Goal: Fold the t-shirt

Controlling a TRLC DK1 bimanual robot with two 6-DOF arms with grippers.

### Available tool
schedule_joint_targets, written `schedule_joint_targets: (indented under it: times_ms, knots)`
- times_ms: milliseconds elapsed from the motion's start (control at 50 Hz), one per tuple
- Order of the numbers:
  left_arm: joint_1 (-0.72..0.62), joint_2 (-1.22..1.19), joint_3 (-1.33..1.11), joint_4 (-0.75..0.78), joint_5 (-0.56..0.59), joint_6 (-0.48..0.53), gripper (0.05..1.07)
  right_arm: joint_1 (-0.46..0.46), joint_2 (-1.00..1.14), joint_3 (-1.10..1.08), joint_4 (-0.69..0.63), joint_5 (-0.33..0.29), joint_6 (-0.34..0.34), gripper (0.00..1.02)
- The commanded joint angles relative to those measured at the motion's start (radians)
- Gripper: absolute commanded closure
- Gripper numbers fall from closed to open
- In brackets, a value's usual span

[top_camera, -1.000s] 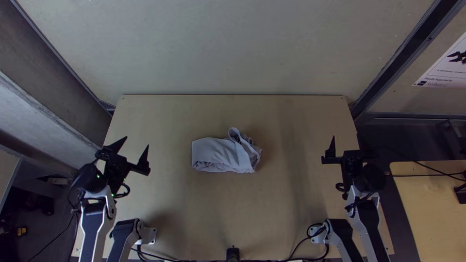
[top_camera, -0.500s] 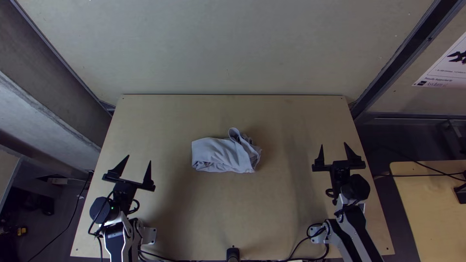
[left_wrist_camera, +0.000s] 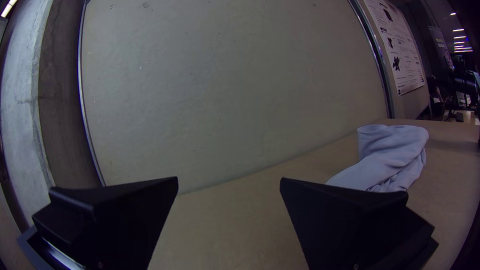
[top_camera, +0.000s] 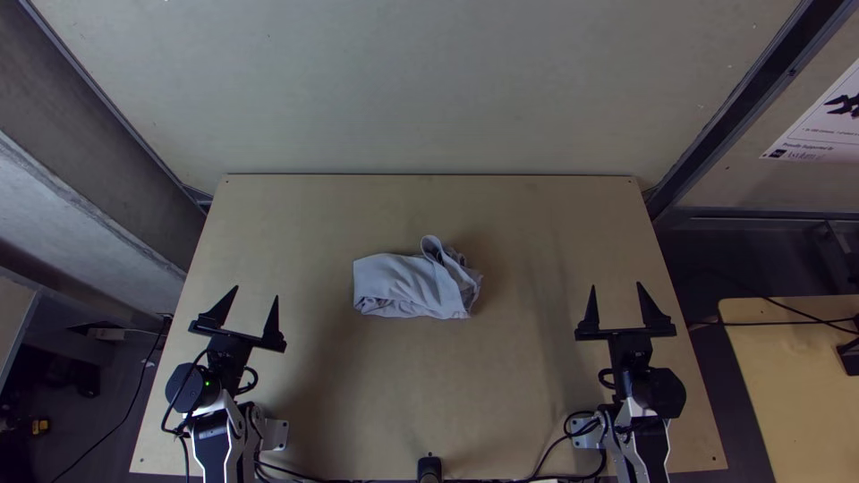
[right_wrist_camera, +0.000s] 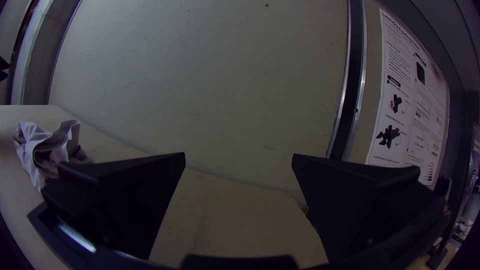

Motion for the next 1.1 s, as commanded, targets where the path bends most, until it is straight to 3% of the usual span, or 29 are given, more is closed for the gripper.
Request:
schedule_joint_targets:
  times_ms: [0,200,540,680,1080]
  knots:
    - [0.007,-0.006,-0.049,-0.020,0.005,-0.021,0.09,0.001,-0.007,-0.014,-0.031,-0.014,-0.027,0.04]
    - [0.037,-0.005,-0.049,-0.020,0.005,-0.024,0.09,0.003,-0.007,-0.014,-0.129,-0.013,-0.111,0.04]
    - [0.037,-0.006,-0.049,-0.020,0.005,-0.026,0.09,-0.017,-0.007,-0.014,-0.155,-0.013,-0.114,0.04]
    - [0.037,-0.006,-0.049,-0.020,0.005,-0.026,0.09,-0.025,-0.006,-0.010,-0.198,-0.014,-0.174,0.04]
    - [0.037,-0.006,-0.049,-0.020,0.005,-0.026,0.09,-0.052,-0.002,-0.008,-0.207,-0.016,-0.165,0.04]
